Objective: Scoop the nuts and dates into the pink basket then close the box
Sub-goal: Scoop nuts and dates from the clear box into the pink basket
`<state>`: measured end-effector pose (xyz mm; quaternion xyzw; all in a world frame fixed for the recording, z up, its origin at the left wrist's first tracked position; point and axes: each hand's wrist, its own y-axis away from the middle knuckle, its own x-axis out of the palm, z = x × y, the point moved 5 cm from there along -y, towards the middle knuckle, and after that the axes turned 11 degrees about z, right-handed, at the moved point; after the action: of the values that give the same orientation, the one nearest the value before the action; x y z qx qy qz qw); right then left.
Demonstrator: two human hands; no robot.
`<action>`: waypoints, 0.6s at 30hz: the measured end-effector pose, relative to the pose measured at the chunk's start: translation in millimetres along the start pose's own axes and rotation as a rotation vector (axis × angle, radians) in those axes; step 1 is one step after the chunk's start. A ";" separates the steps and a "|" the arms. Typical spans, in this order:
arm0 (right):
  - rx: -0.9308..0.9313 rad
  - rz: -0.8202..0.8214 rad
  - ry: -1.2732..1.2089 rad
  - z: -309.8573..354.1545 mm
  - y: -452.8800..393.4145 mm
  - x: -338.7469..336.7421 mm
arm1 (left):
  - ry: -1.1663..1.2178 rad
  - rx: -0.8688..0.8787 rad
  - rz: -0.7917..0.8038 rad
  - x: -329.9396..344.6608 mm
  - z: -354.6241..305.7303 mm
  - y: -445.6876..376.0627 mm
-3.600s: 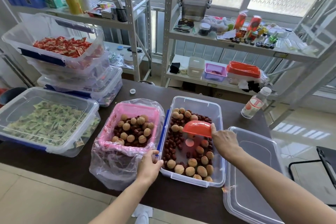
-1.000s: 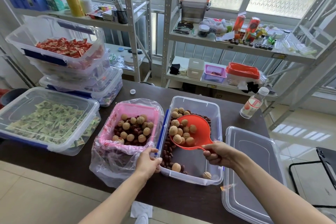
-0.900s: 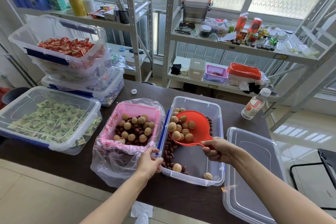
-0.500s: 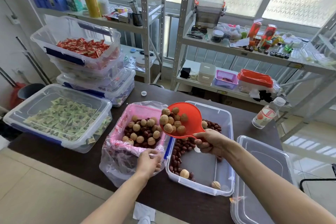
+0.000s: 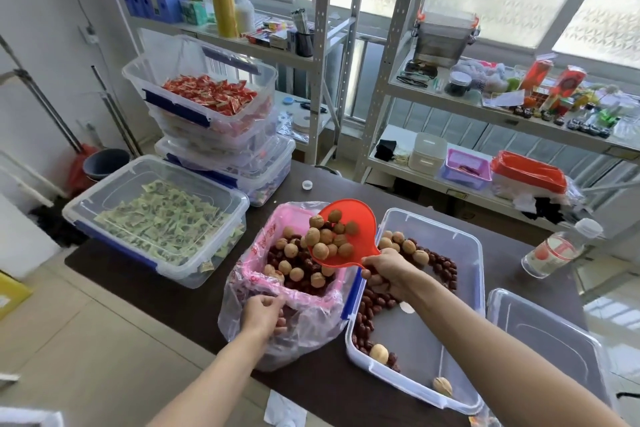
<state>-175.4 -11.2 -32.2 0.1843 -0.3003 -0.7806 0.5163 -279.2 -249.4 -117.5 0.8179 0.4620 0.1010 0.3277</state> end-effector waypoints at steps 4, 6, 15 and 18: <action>-0.007 -0.072 0.182 7.0 -9.8 7.1 | 0.078 -0.072 -0.013 0.8 -1.0 -8.7; -0.015 -0.096 0.264 10.1 -13.7 11.6 | 0.131 -0.094 -0.021 1.4 -1.5 -15.7; -0.076 -0.164 0.633 22.0 -27.7 19.3 | 0.067 -0.114 -0.054 4.9 -5.0 -35.0; -0.066 -0.172 0.742 25.2 -29.4 21.7 | 0.057 -0.113 -0.055 6.1 -4.4 -40.6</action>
<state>-219.6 -15.7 -32.2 0.4623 -0.0513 -0.7106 0.5280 -305.9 -227.9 -140.5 0.7818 0.4870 0.1410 0.3629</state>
